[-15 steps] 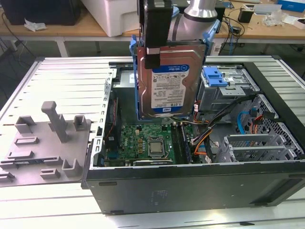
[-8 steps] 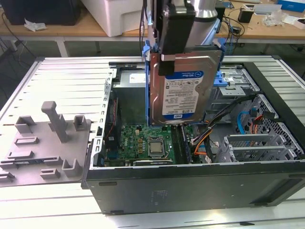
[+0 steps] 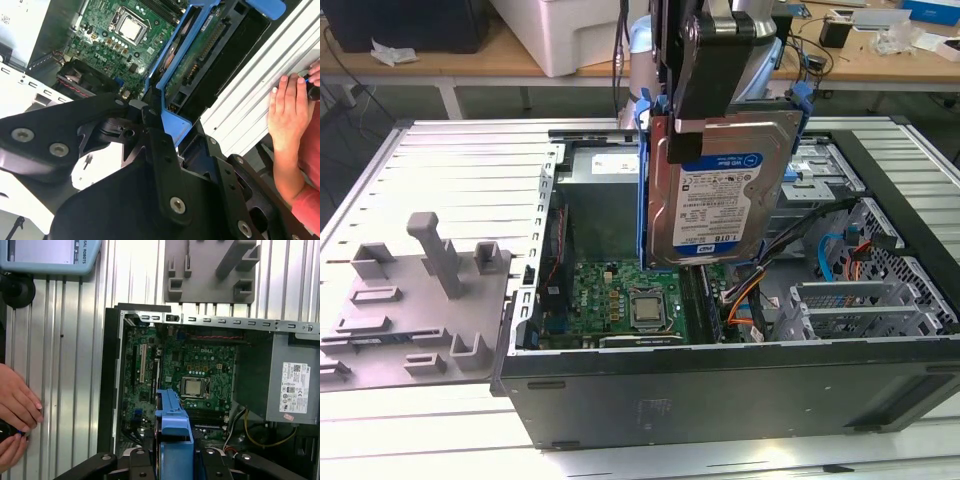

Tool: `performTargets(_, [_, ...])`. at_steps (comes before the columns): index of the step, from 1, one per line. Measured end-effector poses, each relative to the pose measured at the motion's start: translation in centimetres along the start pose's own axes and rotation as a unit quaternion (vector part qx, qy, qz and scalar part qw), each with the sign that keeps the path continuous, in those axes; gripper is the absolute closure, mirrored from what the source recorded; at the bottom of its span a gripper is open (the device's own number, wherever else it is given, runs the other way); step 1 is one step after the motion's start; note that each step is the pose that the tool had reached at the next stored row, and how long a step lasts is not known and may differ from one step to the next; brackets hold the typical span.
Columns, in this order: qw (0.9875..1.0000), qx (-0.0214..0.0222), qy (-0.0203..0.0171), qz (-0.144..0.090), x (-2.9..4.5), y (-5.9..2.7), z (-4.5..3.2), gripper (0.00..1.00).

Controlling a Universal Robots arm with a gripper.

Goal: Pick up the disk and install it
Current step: 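Insert the disk into the insertion slot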

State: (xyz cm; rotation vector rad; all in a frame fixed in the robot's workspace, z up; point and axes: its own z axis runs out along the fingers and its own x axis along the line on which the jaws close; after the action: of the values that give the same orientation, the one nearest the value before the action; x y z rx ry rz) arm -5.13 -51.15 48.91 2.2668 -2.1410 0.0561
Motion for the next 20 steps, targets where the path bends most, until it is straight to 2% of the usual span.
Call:
performTargets(11, [1.0000,0.0000,-0.0011,0.002,0.03,-0.21,0.02,0.63])
performTargets(18, [0.9998,-0.0006,-0.0025,0.019,0.14,-0.44,0.03,0.63])
performTargets(20, [0.9998,-0.0014,-0.0025,0.021,0.20,-0.93,0.03,0.63])
